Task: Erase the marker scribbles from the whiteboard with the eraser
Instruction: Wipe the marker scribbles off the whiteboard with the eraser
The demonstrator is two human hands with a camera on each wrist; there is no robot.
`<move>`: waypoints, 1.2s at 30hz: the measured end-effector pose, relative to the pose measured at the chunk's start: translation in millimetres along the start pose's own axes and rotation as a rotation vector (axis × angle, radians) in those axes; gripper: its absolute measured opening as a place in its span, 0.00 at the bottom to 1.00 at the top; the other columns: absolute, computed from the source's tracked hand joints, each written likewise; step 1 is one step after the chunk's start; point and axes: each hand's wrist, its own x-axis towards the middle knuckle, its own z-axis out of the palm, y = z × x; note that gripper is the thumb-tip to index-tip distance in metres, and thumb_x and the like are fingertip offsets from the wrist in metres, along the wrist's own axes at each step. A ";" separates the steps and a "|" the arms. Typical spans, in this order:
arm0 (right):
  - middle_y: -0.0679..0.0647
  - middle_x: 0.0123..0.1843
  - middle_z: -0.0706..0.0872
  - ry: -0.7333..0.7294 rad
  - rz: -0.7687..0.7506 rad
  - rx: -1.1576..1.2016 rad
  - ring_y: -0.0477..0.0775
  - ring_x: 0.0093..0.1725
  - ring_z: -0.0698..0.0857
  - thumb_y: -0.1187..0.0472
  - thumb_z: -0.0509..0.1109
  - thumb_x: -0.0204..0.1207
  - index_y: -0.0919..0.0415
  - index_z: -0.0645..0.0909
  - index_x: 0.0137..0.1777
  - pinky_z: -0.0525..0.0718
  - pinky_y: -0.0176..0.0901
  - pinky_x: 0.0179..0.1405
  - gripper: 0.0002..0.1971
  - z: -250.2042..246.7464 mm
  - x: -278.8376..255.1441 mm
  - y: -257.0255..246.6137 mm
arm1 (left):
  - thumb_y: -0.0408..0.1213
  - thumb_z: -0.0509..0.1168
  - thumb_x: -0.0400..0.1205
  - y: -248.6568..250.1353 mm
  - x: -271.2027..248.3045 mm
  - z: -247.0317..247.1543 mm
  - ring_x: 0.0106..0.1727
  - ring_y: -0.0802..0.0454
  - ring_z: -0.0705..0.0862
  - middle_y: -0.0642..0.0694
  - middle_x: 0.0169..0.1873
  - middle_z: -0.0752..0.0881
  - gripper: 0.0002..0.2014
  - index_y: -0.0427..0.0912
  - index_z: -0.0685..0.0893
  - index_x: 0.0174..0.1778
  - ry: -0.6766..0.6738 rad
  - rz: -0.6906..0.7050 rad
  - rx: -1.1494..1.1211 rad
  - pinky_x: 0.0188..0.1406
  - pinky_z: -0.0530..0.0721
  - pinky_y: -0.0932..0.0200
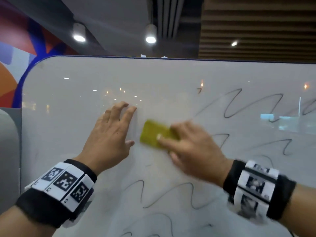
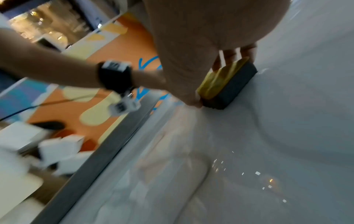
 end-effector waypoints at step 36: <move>0.64 0.59 0.83 -0.062 0.013 -0.092 0.68 0.50 0.82 0.57 0.75 0.69 0.51 0.85 0.67 0.83 0.57 0.47 0.24 -47.0 -36.9 89.8 | 0.55 0.66 0.72 79.8 28.7 23.1 0.84 0.45 0.54 0.44 0.84 0.58 0.40 0.55 0.63 0.82 0.077 0.170 0.049 0.78 0.59 0.26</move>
